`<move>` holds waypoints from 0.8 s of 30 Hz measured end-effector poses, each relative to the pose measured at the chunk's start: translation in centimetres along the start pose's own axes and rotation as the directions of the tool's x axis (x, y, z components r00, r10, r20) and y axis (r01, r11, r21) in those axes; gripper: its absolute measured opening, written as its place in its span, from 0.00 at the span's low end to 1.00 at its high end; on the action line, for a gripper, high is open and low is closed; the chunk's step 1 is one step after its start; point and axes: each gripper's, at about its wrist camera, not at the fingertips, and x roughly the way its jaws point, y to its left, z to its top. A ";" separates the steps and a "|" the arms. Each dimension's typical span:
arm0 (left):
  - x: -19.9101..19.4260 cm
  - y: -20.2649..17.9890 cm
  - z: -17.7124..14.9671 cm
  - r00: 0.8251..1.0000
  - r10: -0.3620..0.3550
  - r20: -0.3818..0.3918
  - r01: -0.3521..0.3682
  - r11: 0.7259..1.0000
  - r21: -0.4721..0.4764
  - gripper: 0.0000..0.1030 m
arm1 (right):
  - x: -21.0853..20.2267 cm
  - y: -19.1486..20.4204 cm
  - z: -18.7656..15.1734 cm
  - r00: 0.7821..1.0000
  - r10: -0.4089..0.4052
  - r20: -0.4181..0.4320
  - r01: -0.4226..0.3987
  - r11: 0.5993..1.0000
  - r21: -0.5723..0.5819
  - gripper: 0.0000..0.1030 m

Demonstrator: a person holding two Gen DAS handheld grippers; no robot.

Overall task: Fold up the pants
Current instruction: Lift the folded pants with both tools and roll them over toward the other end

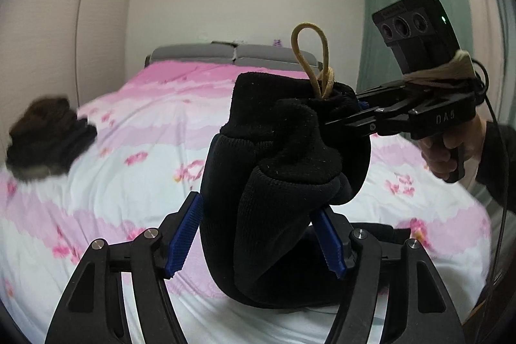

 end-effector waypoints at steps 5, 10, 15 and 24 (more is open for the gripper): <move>-0.2 -5.4 -0.5 1.000 0.010 0.017 -0.012 0.994 0.108 0.65 | -3.4 0.1 -3.7 0.998 -0.025 0.055 0.024 1.000 0.015 0.32; 0.1 -10.5 -1.6 1.000 0.014 0.016 -0.017 0.983 0.184 0.65 | -6.5 0.7 -8.3 0.991 -0.067 0.113 0.070 0.997 -0.018 0.31; 1.3 -14.9 -3.6 1.000 0.028 0.004 -0.028 0.968 0.251 0.71 | -8.5 0.8 -13.4 0.982 -0.123 0.142 0.132 0.990 -0.055 0.31; 4.7 -21.6 -7.2 0.997 -0.031 -0.073 0.051 0.954 0.296 0.81 | -8.0 -0.6 -21.1 0.971 -0.235 0.032 0.237 0.970 -0.052 0.30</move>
